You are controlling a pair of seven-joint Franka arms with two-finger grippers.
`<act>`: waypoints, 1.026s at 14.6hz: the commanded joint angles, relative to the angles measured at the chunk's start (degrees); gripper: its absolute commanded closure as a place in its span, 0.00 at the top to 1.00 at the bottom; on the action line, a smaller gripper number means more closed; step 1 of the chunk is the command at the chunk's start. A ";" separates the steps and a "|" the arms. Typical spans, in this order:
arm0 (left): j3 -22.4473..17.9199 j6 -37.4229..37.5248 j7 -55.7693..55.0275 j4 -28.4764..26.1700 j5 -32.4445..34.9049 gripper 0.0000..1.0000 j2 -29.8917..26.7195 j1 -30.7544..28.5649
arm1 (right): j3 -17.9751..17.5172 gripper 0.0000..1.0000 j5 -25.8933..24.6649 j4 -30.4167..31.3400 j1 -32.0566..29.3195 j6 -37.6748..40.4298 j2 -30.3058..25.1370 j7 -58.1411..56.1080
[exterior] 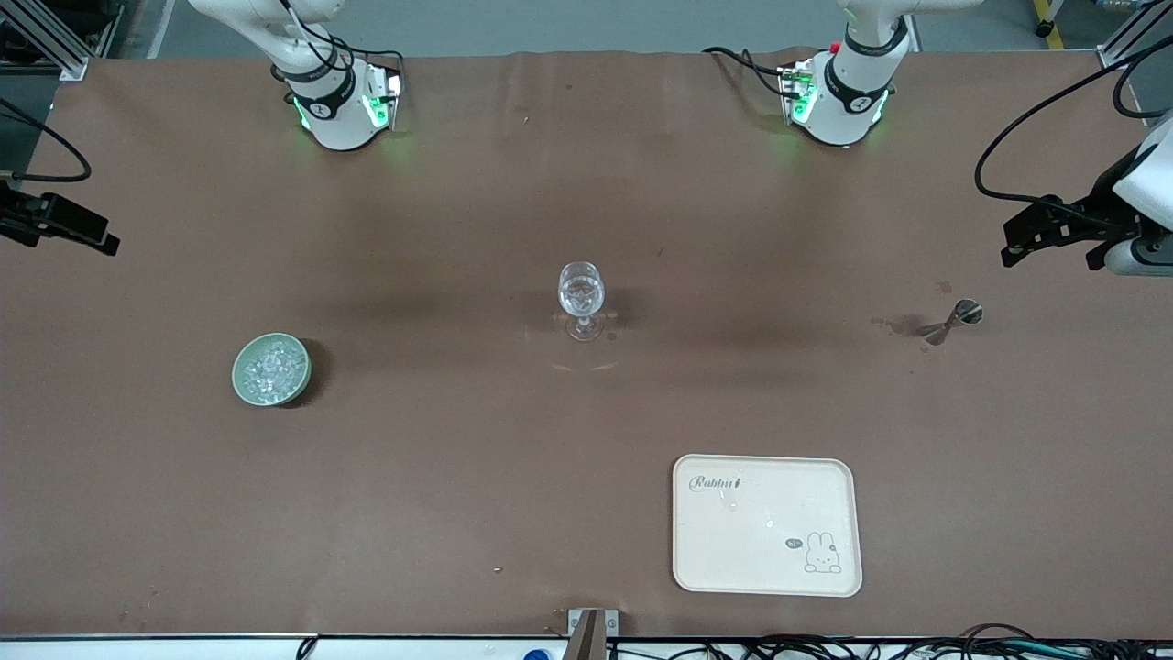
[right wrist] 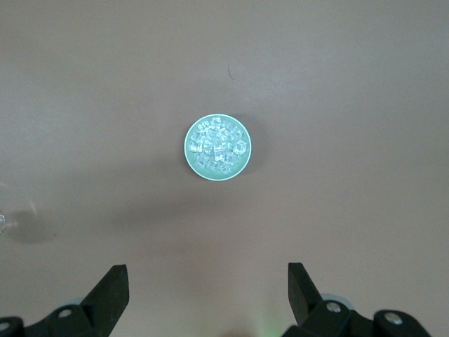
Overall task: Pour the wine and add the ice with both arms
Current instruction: 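Reach the right gripper down to the green bowl of ice cubes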
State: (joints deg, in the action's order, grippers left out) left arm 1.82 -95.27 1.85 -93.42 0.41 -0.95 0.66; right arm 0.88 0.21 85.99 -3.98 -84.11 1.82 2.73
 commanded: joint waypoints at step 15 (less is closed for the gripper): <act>-12.88 0.52 -13.42 0.52 -8.31 1.00 5.16 1.53 | 0.00 1.00 0.40 22.16 0.37 -20.96 0.03 -4.39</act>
State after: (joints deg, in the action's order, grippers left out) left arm -7.88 -95.18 -6.53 -93.59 -4.99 2.40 1.61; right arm 0.86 0.22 101.00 -3.85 -98.31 3.17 -0.43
